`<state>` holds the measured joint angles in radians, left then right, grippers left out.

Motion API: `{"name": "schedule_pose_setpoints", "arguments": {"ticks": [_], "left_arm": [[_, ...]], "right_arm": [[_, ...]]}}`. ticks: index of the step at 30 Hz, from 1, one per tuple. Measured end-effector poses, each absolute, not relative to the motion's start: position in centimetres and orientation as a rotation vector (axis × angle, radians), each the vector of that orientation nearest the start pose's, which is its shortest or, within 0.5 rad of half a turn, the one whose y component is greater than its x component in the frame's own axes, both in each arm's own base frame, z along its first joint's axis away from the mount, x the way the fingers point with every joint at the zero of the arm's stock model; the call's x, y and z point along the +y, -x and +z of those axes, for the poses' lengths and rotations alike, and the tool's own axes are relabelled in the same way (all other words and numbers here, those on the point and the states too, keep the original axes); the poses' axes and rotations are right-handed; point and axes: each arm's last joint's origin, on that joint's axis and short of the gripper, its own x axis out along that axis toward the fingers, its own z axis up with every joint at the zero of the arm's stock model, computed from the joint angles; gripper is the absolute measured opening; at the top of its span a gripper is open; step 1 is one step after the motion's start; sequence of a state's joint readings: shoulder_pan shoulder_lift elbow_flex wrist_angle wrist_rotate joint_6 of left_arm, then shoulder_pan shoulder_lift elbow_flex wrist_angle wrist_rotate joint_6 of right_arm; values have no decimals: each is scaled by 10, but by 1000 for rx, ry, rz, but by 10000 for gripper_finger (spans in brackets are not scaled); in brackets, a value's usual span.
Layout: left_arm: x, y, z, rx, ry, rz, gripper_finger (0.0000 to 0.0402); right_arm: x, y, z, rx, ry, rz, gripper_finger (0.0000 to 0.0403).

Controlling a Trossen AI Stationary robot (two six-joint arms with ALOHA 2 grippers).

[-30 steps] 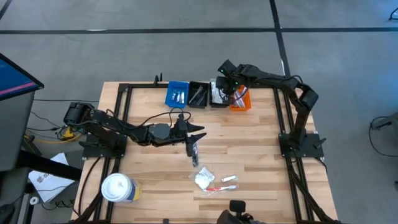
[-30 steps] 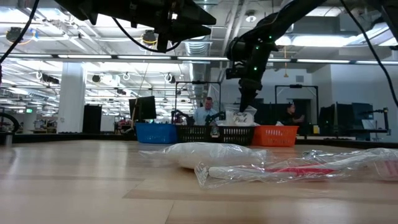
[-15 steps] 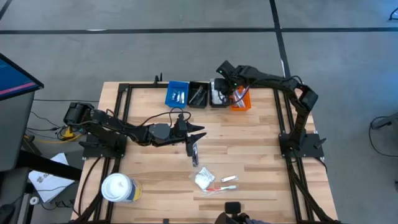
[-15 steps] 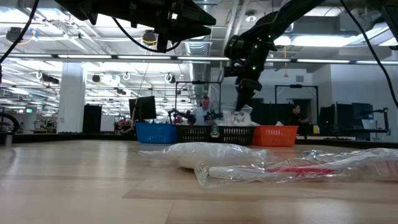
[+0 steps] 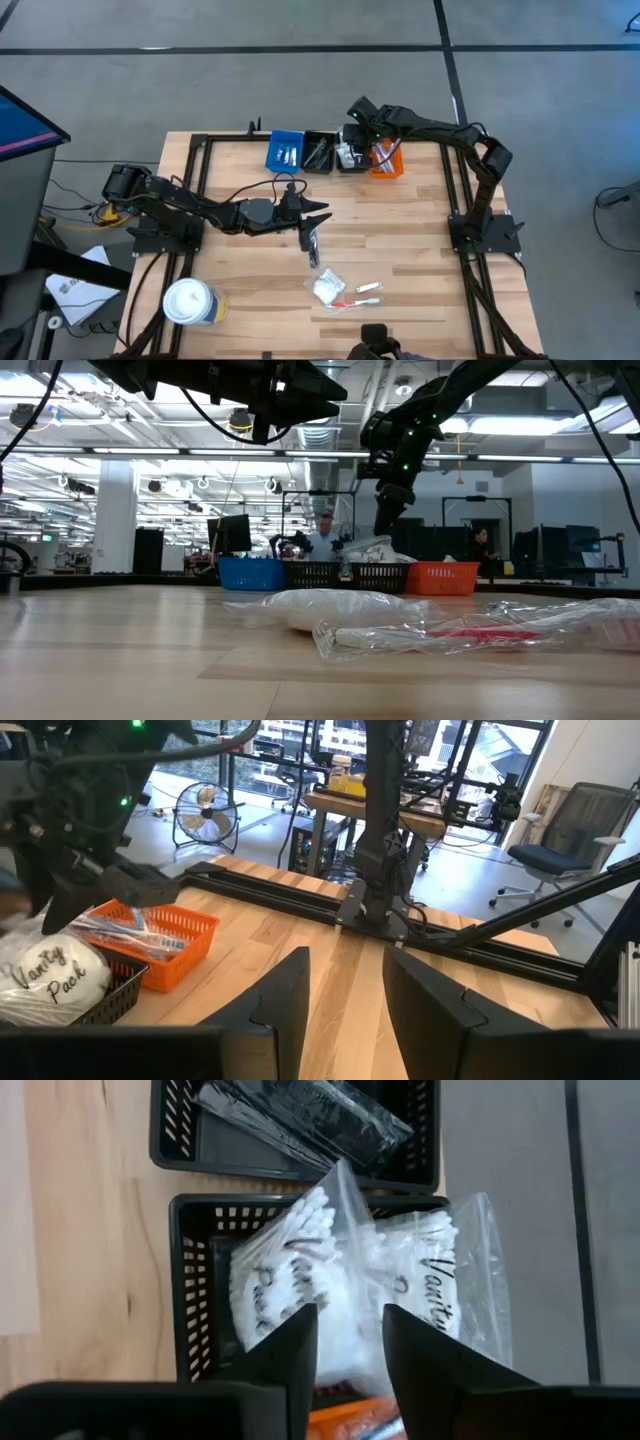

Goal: Pick & Place Travel size toiletries
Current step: Put the white vanity pack into the right black bin

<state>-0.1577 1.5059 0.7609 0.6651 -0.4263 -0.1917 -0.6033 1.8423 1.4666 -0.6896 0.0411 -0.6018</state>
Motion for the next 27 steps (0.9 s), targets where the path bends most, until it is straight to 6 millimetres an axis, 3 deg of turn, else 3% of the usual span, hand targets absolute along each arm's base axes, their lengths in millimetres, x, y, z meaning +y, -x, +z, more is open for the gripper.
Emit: {"name": "schedule_pose_setpoints", "arguments": {"ticks": [5, 11, 17, 27], "left_arm": [[-38, -315, 237, 51, 167, 274, 121], [-38, -315, 237, 51, 167, 274, 121], [-40, -315, 237, 51, 170, 267, 121], [-41, -315, 237, 51, 168, 263, 121]], "right_arm": [[-215, -315, 252, 1143, 242, -254, 99], [-204, -315, 257, 1140, 262, -203, 14], [-196, -318, 226, 1127, 268, -244, 5], [-195, -302, 181, 1132, 226, -329, 1]]}}
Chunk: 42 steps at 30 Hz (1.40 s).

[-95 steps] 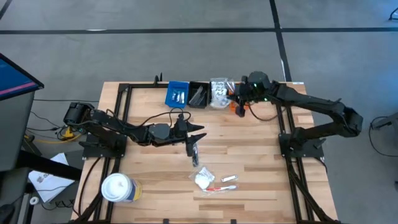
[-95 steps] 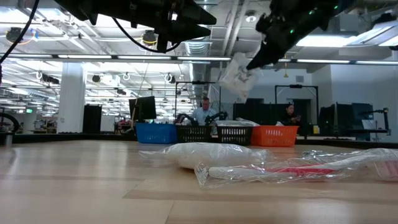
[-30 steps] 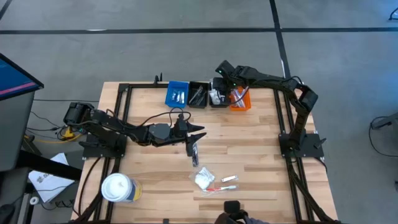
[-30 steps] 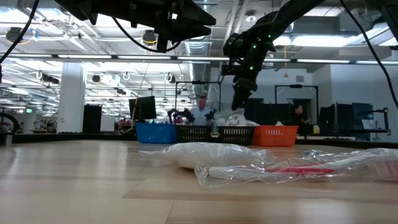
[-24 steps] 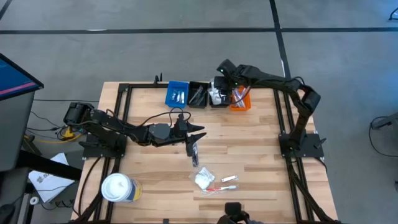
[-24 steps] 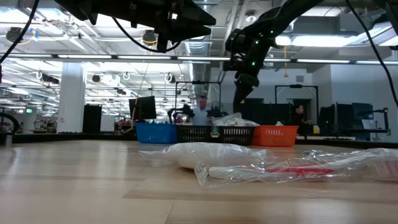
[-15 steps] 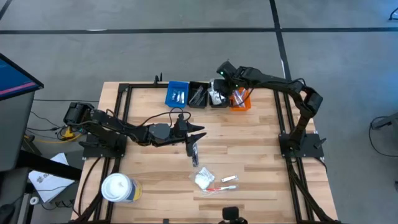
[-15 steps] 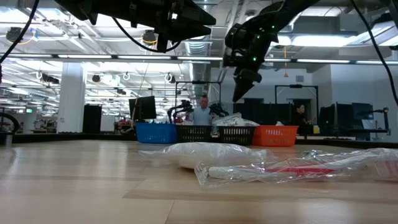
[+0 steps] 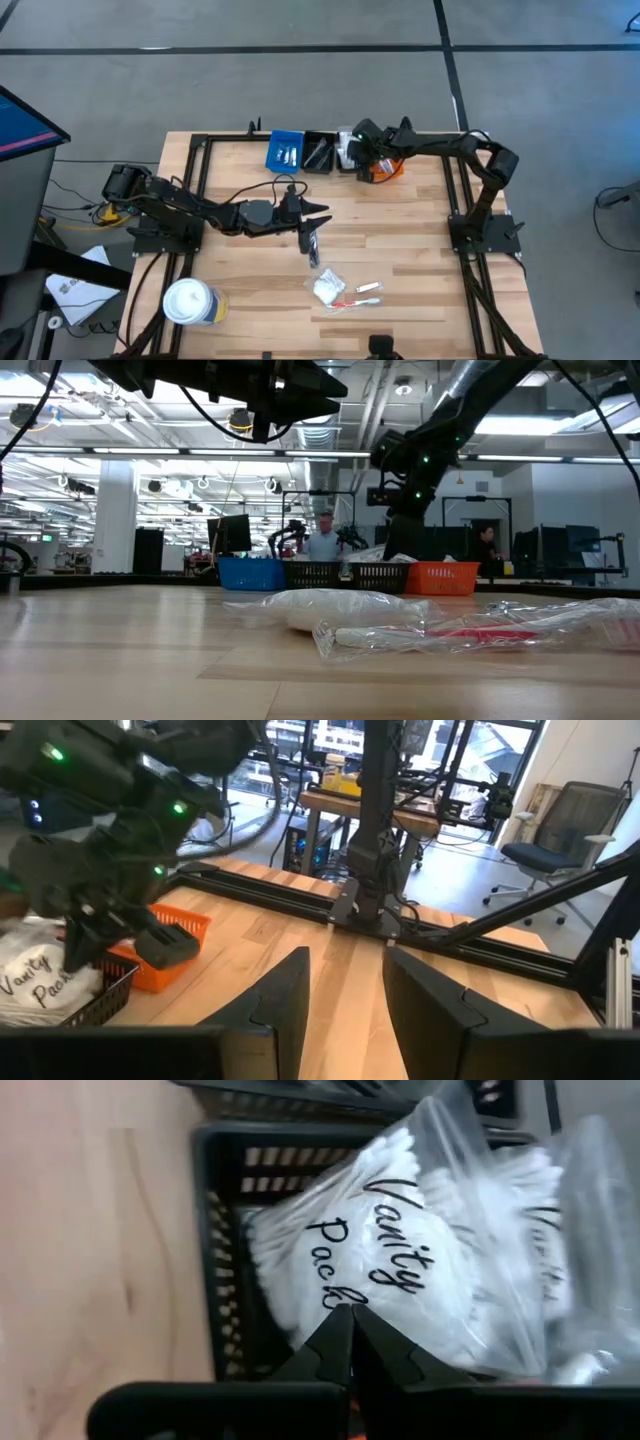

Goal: Pick & Place Travel size toiletries
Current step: Put the white vanity pack into the right black bin

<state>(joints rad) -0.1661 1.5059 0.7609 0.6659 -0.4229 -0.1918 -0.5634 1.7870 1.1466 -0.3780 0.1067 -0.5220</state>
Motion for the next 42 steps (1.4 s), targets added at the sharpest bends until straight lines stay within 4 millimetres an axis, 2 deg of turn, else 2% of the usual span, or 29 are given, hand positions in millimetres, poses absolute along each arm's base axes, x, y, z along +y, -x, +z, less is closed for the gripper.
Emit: {"name": "schedule_pose_setpoints", "arguments": {"ticks": [6, 12, 17, 22, 27, 37, 42], "left_arm": [[-41, -315, 238, 49, 168, 265, 121], [-41, -315, 238, 48, 168, 267, 121], [-41, -315, 238, 48, 168, 267, 121], [-41, -315, 238, 48, 168, 267, 121], [-41, -315, 238, 48, 168, 266, 121], [-41, -315, 238, 46, 169, 266, 121], [-41, -315, 238, 46, 169, 265, 121]], "right_arm": [[-194, -300, 176, 1126, 187, -363, 1], [-194, -301, 177, 1124, 147, -525, 0], [-183, -310, 178, 1109, 179, -494, 0], [-163, -321, 177, 1083, 214, -348, 0], [-151, -325, 176, 1111, 249, -296, 0], [-172, -312, 175, 1138, 189, -389, 0], [-175, -310, 175, 1143, 180, -392, 0]]}}
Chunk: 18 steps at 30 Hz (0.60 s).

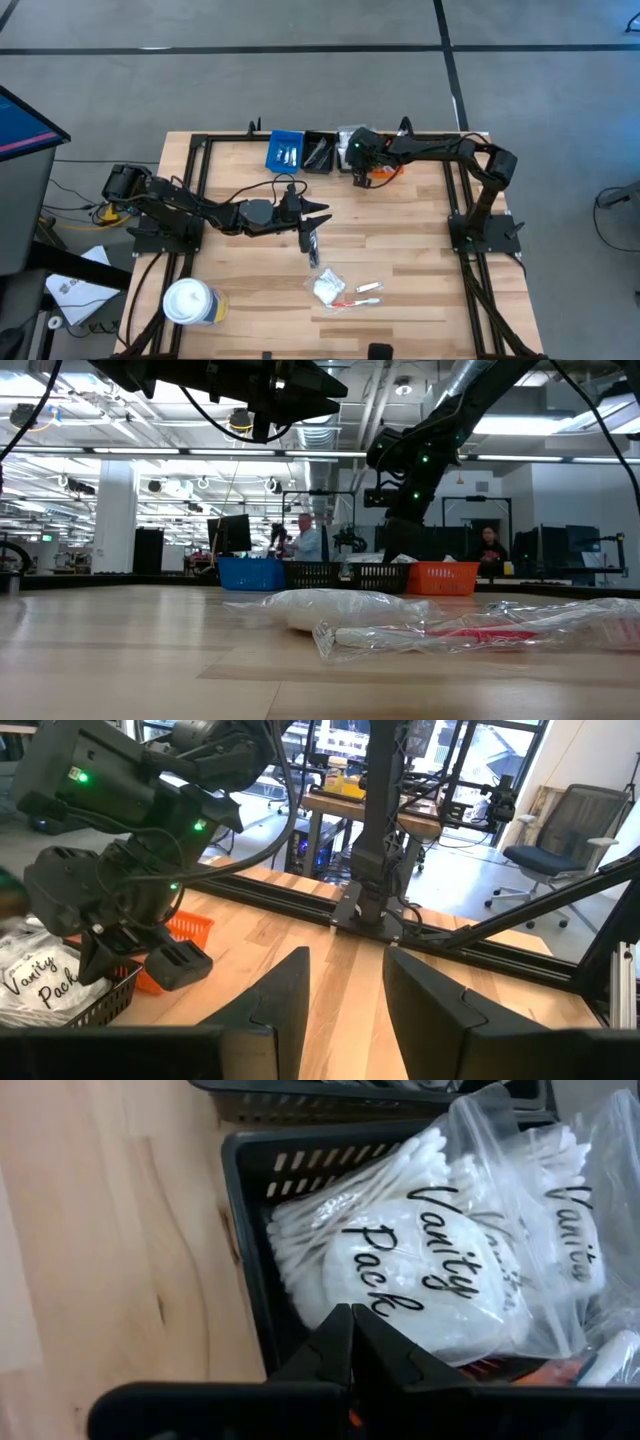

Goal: Pick & Place Travel size toiletries
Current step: Put the white vanity pack into the right black bin

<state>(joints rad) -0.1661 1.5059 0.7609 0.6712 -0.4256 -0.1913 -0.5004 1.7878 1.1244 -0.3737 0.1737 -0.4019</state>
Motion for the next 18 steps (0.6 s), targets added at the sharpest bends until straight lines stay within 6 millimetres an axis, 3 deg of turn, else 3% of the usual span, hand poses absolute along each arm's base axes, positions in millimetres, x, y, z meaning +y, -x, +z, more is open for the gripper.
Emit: {"name": "schedule_pose_setpoints", "arguments": {"ticks": [3, 12, 18], "left_arm": [[-41, -315, 238, 46, 168, 265, 121], [-41, -315, 238, 43, 170, 262, 121], [-41, -315, 238, 45, 164, 262, 121]], "right_arm": [[-175, -310, 174, 1141, 174, -380, 0], [-179, -319, 136, 1254, 185, -353, 0], [-185, -322, 139, 1208, 194, -377, 0]]}}
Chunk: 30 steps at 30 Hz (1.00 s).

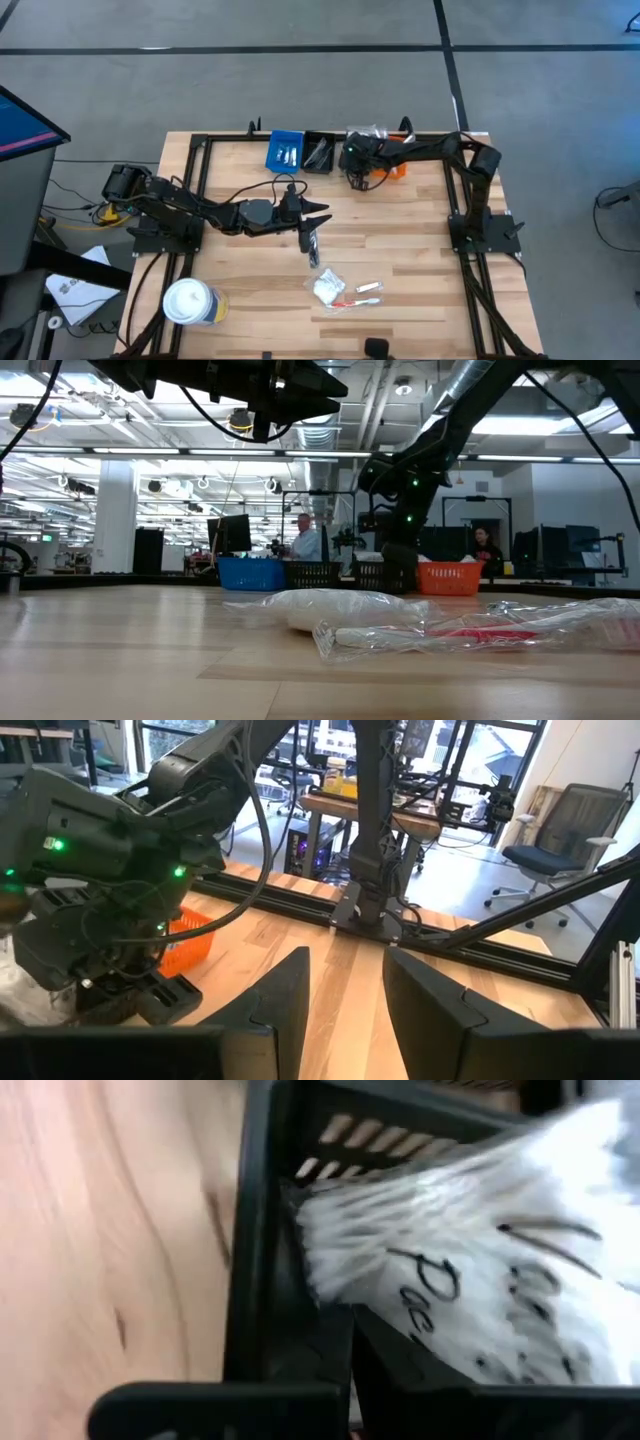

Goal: Pick & Place Travel size toiletries
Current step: Put the white vanity pack into the right black bin

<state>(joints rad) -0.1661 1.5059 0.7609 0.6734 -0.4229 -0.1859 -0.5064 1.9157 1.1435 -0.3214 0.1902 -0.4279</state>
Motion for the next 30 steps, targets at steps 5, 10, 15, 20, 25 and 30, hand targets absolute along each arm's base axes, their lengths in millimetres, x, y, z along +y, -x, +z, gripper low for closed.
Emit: {"name": "schedule_pose_setpoints", "arguments": {"ticks": [5, 10, 15, 20, 25, 30], "left_arm": [[-41, -315, 238, 44, 163, 262, 121], [-41, -315, 238, 44, 163, 266, 121], [-41, -315, 238, 44, 162, 266, 121], [-41, -315, 238, 44, 162, 266, 121], [-41, -315, 238, 44, 162, 266, 121], [-41, -315, 238, 44, 162, 266, 121]], "right_arm": [[-191, -324, 152, 1176, 200, -424, 0], [-193, -325, 156, 1167, 195, -442, 0], [-194, -324, 155, 1196, 210, -506, 0], [-196, -321, 155, 1205, 186, -529, 0], [-195, -321, 154, 1210, 177, -527, 0], [-187, -327, 155, 1196, 209, -494, 0]]}}
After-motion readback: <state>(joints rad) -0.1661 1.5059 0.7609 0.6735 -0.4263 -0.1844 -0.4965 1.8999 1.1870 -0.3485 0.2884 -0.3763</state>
